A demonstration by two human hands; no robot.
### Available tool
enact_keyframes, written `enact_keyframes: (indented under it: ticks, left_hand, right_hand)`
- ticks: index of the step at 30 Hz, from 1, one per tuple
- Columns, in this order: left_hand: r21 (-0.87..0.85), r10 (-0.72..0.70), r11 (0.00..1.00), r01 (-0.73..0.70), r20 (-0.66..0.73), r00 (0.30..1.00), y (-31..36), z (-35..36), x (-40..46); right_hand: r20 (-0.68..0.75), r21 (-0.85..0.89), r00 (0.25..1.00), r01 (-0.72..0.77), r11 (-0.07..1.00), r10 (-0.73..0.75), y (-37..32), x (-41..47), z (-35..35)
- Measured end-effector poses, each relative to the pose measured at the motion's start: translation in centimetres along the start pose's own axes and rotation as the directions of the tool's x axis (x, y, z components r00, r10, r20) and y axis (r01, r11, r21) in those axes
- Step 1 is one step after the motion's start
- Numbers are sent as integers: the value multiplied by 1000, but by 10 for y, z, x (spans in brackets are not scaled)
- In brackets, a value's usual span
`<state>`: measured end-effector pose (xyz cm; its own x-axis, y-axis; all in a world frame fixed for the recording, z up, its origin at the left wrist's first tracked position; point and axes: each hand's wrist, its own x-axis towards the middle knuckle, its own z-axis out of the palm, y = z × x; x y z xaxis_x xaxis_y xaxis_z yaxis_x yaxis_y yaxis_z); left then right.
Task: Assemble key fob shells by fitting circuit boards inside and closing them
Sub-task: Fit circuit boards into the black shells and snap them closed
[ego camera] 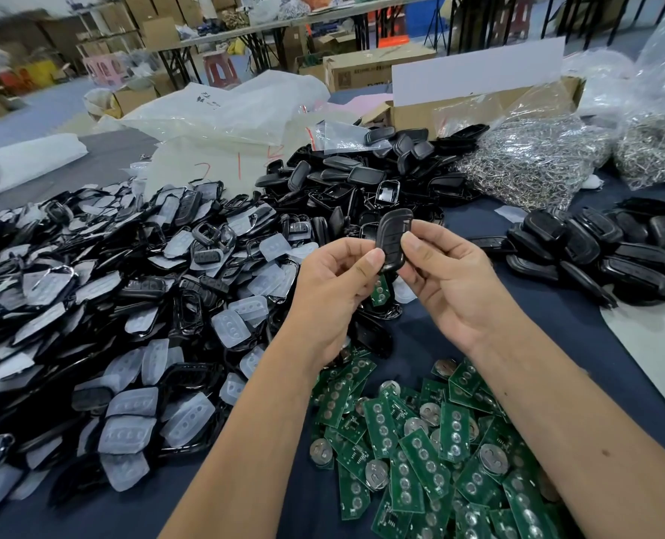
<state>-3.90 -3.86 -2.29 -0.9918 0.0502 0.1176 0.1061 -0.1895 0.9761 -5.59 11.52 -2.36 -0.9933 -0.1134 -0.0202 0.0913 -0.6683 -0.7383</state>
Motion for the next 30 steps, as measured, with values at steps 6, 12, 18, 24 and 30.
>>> enact_keyframes:
  ticks: [6, 12, 18, 24, 30]
  left_hand:
    - [39, 14, 999, -11, -75, 997, -3, 9, 1]
    - [678, 328, 707, -201, -63, 942, -8, 8, 2]
    - [754, 405, 575, -317, 74, 911, -9, 11, 1]
    - [906, 386, 397, -150, -16, 922, -11, -13, 4]
    - [960, 289, 274, -60, -23, 957, -21, -19, 3]
  right_hand:
    - [-35, -80, 998, 40, 996, -43, 0, 2, -5]
    - [-84, -362, 980, 140, 922, -181, 15, -1, 2]
    - [-127, -391, 966, 160, 906, -226, 17, 0, -1]
    - [-130, -167, 984, 99, 981, -121, 5, 4, -6]
    - [-34, -119, 998, 51, 992, -56, 1, 8, -19]
